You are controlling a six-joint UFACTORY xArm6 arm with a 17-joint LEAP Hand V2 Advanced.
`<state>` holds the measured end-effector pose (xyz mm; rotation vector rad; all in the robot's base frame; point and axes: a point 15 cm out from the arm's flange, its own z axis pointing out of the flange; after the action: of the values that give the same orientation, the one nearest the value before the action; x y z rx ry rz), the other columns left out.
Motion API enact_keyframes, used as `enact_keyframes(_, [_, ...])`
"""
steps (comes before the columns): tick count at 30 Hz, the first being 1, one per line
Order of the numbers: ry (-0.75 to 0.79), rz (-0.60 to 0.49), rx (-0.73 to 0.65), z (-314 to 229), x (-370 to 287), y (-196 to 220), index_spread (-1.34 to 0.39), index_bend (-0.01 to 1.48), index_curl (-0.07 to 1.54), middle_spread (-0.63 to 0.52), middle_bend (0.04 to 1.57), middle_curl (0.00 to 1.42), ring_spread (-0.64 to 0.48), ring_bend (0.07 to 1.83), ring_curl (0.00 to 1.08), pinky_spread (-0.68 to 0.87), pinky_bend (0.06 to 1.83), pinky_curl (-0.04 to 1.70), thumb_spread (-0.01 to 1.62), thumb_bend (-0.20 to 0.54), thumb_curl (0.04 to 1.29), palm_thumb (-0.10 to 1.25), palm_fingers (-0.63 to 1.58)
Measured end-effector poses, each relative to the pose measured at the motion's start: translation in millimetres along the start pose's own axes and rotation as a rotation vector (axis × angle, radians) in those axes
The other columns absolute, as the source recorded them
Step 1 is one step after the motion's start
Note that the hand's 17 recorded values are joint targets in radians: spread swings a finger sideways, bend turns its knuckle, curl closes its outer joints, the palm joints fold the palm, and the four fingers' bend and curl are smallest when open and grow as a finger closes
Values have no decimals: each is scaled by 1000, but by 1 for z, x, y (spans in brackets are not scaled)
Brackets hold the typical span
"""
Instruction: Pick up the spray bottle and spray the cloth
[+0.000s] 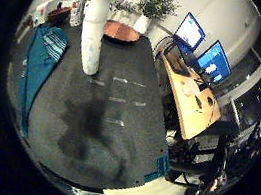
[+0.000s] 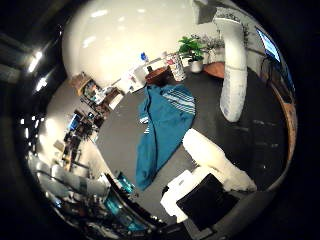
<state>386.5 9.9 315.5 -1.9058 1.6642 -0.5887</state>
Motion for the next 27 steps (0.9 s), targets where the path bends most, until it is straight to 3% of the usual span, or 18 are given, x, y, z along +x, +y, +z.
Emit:
enact_keyframes(4, [-24,-13,-26,2,-13,21,-350,264,389,112,182,283,188,177,169,393,198,327,1149,-16,299,782,129])
enact_keyframes(27, [-30,2,-38,6,-16,25,-346,217,389,111,178,283,188,179,178,386,211,328,1145,-17,310,791,127])
